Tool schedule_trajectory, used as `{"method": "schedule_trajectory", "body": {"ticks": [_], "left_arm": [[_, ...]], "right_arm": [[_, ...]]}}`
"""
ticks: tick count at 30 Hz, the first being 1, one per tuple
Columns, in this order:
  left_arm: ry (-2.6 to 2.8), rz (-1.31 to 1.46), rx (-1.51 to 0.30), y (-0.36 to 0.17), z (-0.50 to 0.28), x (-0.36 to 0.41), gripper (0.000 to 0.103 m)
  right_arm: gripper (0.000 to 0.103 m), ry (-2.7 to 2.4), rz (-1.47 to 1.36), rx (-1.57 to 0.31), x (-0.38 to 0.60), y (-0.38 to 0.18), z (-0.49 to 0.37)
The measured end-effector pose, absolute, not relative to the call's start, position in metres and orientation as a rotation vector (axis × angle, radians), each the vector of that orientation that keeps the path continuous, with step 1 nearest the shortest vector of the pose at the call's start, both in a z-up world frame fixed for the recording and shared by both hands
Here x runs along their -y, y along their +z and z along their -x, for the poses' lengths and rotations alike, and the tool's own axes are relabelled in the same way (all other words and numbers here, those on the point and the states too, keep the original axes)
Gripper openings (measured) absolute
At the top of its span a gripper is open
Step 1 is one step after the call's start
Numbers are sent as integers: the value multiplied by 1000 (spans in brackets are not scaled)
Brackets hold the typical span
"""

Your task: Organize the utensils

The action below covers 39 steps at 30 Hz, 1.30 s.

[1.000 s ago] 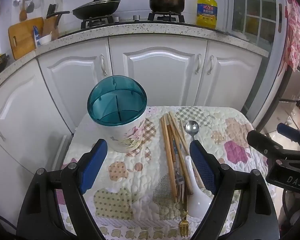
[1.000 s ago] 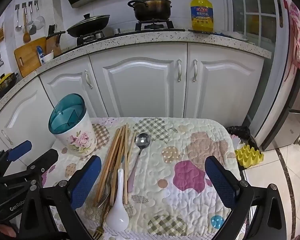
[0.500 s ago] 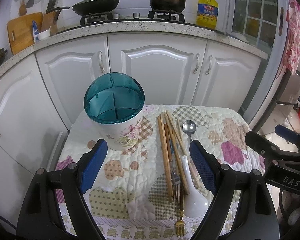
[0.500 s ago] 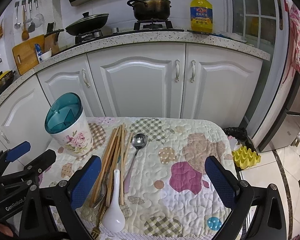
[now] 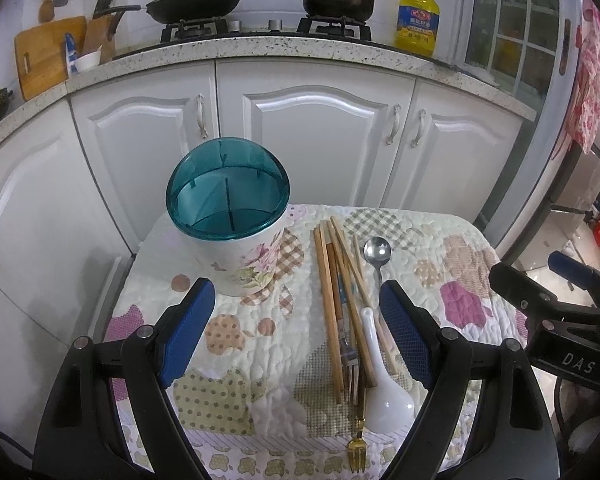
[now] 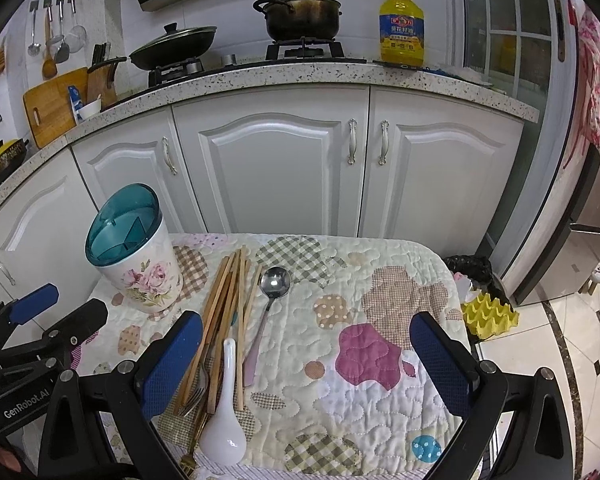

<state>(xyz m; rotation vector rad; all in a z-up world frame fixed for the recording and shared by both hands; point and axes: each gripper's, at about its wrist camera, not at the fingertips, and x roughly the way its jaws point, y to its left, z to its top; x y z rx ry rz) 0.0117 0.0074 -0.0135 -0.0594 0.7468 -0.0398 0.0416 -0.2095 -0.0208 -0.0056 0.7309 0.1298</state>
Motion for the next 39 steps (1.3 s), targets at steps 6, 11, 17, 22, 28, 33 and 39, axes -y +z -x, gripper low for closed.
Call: {"method": "schedule_trajectory", "body": {"ticks": [6,11,17,22,28,33,39], "left_arm": [[-25,61,-743,-13,-12,-8,85],[-18,59,-738,-13,-11,-9,85],[-19,54,-738,-13,-11,-9,85],[-21,60,-744,-13,-12,-9,85],[-23,62,-746,-14,-13,-9,85],[-22,61,-753,-18,-14,-9,85],[-23,70,-762,-20,-16,-10,85]], "right_arm": [[103,138,4,-737,210,-24,-42],[103,130,7,-738,210,-25,-43],[103,120,12,-748,210,-27,-44],[103,117,11,-751,210,-28,-45],[103,112,15,-757,211,-30,-45],[103,115,14,-766,211,-32,-47],[103,108,12,-774,212,-35,-48]]}}
